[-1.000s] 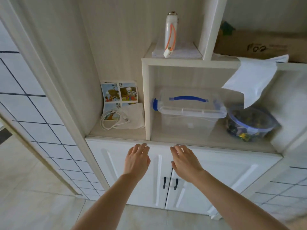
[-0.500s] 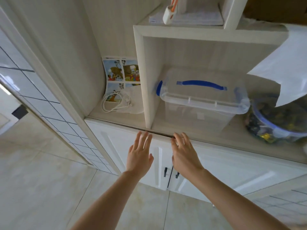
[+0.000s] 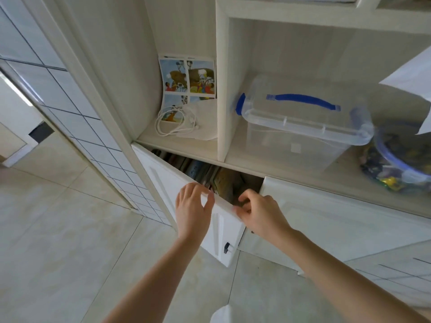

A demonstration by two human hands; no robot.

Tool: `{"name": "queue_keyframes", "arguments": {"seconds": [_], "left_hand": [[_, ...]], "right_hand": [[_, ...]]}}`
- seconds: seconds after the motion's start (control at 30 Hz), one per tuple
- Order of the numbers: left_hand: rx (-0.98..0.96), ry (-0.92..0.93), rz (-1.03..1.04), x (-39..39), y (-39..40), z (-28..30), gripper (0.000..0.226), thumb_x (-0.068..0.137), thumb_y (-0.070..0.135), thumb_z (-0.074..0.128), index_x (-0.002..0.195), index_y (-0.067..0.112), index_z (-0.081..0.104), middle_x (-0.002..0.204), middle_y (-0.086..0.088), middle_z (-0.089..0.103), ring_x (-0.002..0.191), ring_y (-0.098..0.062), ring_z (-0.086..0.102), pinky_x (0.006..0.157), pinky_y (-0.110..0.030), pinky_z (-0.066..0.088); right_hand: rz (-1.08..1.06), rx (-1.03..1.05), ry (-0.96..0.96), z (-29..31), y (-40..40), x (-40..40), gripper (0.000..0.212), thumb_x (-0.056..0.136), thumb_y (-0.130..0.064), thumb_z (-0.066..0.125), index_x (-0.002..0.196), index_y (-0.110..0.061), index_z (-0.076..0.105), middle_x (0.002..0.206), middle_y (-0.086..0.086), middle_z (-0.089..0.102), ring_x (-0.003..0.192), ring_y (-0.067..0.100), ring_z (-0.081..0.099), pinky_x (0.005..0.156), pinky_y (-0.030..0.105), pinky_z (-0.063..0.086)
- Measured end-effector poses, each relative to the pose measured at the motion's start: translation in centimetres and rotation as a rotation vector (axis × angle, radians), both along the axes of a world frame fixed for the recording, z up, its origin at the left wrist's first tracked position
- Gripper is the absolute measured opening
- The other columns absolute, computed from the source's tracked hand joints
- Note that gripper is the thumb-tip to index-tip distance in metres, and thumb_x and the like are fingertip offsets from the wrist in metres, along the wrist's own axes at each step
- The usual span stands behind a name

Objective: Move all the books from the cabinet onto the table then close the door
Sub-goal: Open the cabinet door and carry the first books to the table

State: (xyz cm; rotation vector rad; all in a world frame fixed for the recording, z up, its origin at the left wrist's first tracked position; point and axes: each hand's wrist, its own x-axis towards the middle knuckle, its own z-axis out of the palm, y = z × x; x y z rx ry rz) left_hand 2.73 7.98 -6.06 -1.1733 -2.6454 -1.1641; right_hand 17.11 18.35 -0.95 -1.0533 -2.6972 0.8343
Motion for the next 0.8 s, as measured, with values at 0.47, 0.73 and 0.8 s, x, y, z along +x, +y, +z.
{"name": "queue_keyframes", "arguments": {"seconds": [0.47, 0.73, 0.8], "left_hand": [[-0.131, -0.582, -0.054, -6.7, -8.9, 1.2, 0.067, 0.087, 0.037, 0.062, 0.136, 0.029, 0.018, 0.137, -0.003, 0.036, 0.088, -0.018, 0.054, 0.061, -0.024, 0.047], [-0.180, -0.536, -0.262, -13.1, -18.0, -0.2, 0.068, 0.091, 0.050, 0.057, 0.146, 0.039, 0.019, 0.146, -0.005, 0.045, 0.115, -0.026, 0.059, 0.079, -0.035, 0.056], [-0.196, -0.621, -0.307, -15.7, -20.2, 0.2, 0.069, 0.090, 0.043, 0.062, 0.147, 0.040, 0.023, 0.144, -0.004, 0.047, 0.103, -0.023, 0.065, 0.063, -0.033, 0.061]], "right_hand": [[0.030, -0.859, -0.306, 0.4, -9.6, -5.4, 0.038, 0.084, -0.035, 0.071, 0.116, -0.016, 0.062, 0.107, 0.006, 0.070, 0.097, 0.019, 0.068, 0.085, 0.038, 0.058], [-0.067, -1.052, -0.011, -1.0, -25.3, -10.4, 0.052, 0.102, -0.035, 0.034, 0.145, -0.052, 0.010, 0.137, -0.015, 0.042, 0.119, 0.013, 0.048, 0.099, 0.040, 0.048], [-0.090, -0.984, 0.055, -2.1, -29.0, -13.0, 0.053, 0.101, -0.040, 0.033, 0.147, -0.048, 0.008, 0.143, -0.013, 0.039, 0.121, 0.015, 0.047, 0.103, 0.042, 0.044]]}}
